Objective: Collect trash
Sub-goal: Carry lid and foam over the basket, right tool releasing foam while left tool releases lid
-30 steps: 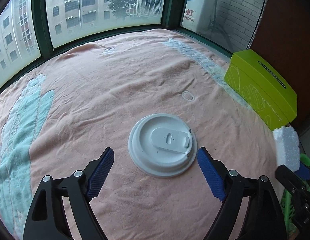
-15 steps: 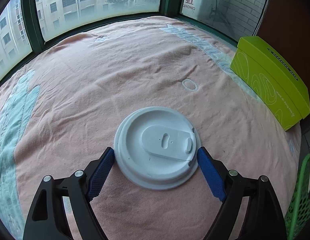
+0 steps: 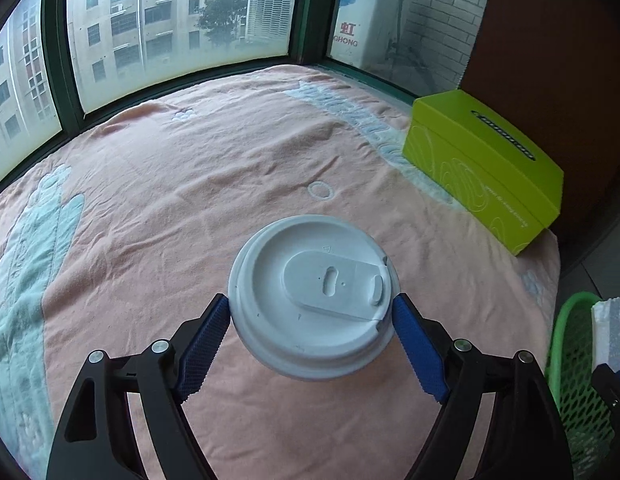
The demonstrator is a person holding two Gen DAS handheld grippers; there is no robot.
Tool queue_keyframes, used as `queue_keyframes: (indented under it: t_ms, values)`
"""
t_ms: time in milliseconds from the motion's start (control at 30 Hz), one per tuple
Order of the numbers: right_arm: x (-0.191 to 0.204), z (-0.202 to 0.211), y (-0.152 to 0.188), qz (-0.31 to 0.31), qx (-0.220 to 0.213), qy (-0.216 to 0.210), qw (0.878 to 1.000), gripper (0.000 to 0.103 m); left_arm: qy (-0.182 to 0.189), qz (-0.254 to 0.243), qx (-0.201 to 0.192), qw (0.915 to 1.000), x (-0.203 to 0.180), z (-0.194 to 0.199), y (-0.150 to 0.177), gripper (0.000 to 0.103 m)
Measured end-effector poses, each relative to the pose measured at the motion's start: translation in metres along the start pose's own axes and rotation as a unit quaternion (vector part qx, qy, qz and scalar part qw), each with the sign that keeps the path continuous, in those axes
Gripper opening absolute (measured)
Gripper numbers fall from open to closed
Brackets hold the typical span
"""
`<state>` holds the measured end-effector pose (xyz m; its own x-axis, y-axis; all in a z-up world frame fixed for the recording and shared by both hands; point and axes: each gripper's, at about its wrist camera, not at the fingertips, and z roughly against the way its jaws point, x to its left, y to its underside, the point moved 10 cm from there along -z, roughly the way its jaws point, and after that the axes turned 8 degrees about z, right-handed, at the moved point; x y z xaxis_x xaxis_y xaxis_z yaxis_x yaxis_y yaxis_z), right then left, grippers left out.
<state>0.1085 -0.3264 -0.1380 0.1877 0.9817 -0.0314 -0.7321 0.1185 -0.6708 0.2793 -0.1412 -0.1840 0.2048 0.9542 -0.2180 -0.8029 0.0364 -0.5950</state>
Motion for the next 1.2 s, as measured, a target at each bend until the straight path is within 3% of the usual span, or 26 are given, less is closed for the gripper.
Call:
queue_keyframes:
  t_ms: [233, 500, 800, 933, 1200]
  values:
    - [-0.027, 0.029, 0.017, -0.003, -0.011, 0.031, 0.999, 0.060, 0.050, -0.021, -0.036, 0.9979, -0.051, 0.061, 0.006, 0.079]
    - [-0.064, 0.056, 0.041, -0.024, -0.019, 0.063, 0.998, 0.060, 0.096, -0.062, -0.051, 0.9921, -0.116, 0.104, 0.031, 0.079]
    - [-0.099, 0.077, 0.065, -0.059, -0.020, 0.077, 0.995, 0.061, 0.132, -0.093, -0.047, 0.9858, -0.174, 0.118, 0.051, 0.079]
    - [-0.109, 0.083, 0.070, -0.070, -0.027, 0.077, 0.994, 0.072, 0.143, -0.103, -0.046, 0.9833, -0.192, 0.121, 0.056, 0.079]
    - [-0.128, 0.100, 0.074, -0.085, -0.046, 0.088, 0.991, 0.077, 0.154, -0.121, -0.034, 0.9801, -0.220, 0.119, 0.069, 0.080]
